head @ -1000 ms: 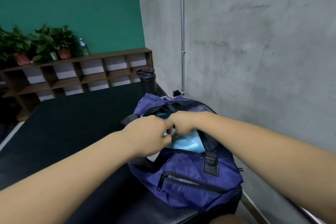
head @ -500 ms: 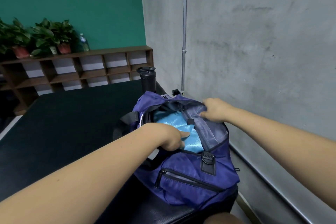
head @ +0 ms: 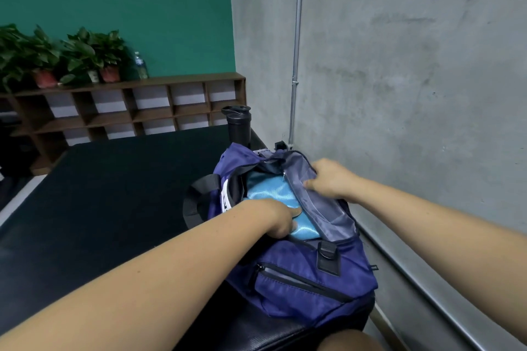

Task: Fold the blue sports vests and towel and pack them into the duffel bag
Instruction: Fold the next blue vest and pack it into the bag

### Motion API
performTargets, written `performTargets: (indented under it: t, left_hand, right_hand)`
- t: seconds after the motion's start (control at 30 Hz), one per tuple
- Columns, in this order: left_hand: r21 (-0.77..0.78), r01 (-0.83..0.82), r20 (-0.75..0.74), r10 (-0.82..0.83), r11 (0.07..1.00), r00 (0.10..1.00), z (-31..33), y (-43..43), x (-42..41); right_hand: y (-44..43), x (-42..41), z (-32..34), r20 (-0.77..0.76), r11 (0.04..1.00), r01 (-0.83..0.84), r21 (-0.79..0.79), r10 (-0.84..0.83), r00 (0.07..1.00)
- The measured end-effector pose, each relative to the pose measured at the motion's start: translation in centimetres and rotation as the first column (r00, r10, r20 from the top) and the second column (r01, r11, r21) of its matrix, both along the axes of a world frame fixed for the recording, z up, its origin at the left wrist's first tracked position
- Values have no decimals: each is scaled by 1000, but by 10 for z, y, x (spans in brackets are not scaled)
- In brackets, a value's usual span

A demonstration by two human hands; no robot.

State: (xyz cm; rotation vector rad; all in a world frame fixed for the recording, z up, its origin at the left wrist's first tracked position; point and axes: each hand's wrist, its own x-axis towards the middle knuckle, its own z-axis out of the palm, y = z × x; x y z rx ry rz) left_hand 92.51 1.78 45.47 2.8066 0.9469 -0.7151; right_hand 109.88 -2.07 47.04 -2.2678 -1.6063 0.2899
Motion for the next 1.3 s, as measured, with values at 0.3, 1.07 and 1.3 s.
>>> performTargets:
  t: [0.3,1.07,1.3]
  left_hand:
    - [320,-35,636,-187,947,749,46,-10,-86]
    - [69,-669,772,385,740,506,-17,13,-482]
    - [30,-800,772,495,599,399,-39,16,-577]
  right_hand:
    - [1,-6,32,146,978,14,209,-45,988]
    - [46,-384,-58,-32,710,-672,212,692,721]
    - [66,-458,-101,-53,688,-699,197,719,693]
